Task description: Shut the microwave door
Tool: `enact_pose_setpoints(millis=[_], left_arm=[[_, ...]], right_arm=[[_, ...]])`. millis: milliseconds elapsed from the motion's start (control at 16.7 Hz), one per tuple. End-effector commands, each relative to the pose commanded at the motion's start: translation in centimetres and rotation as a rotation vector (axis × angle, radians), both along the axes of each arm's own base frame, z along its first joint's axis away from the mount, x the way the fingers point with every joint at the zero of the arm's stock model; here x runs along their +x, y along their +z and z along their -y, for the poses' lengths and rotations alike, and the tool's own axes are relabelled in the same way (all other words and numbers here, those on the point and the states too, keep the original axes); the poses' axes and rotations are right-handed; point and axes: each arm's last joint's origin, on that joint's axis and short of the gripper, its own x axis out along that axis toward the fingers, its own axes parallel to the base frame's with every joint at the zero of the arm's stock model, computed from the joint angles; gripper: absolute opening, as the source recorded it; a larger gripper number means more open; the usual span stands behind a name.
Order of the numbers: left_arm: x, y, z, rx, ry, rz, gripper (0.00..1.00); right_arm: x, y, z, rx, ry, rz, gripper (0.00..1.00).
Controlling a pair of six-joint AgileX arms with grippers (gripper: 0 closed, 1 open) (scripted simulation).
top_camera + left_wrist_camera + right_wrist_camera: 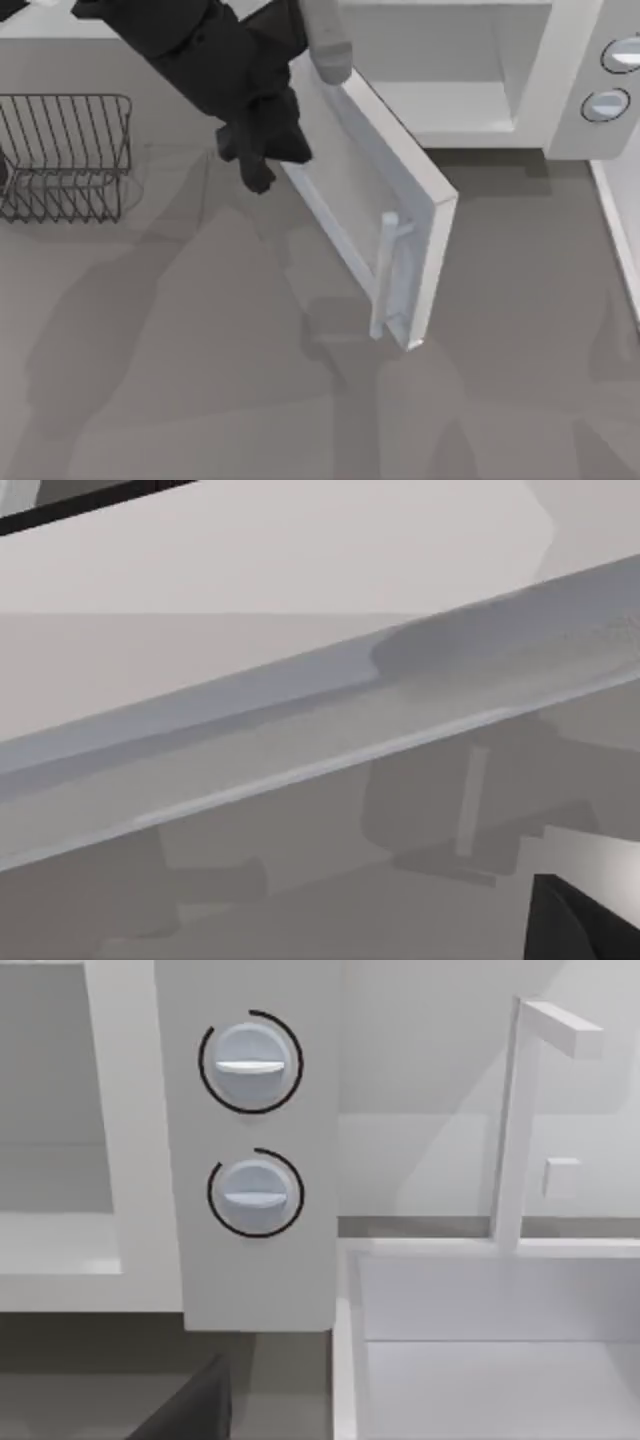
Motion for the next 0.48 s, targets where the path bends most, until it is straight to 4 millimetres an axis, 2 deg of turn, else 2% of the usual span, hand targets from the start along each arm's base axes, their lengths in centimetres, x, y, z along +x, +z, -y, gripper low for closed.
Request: enact_pose_setpoints(millis=[180, 480], left_arm=[[0.0, 0.0, 1.1, 0.001, 0.002, 0.0, 0.0], [-0.1, 0.1, 1.4, -0.001, 0.004, 0.003, 0.0]], right_arm=[[0.0, 0.0, 0.0, 0.0, 0.0, 0.0, 1.0], [0.0, 0.0, 0.0, 0.0, 0.0, 0.0, 1.0]])
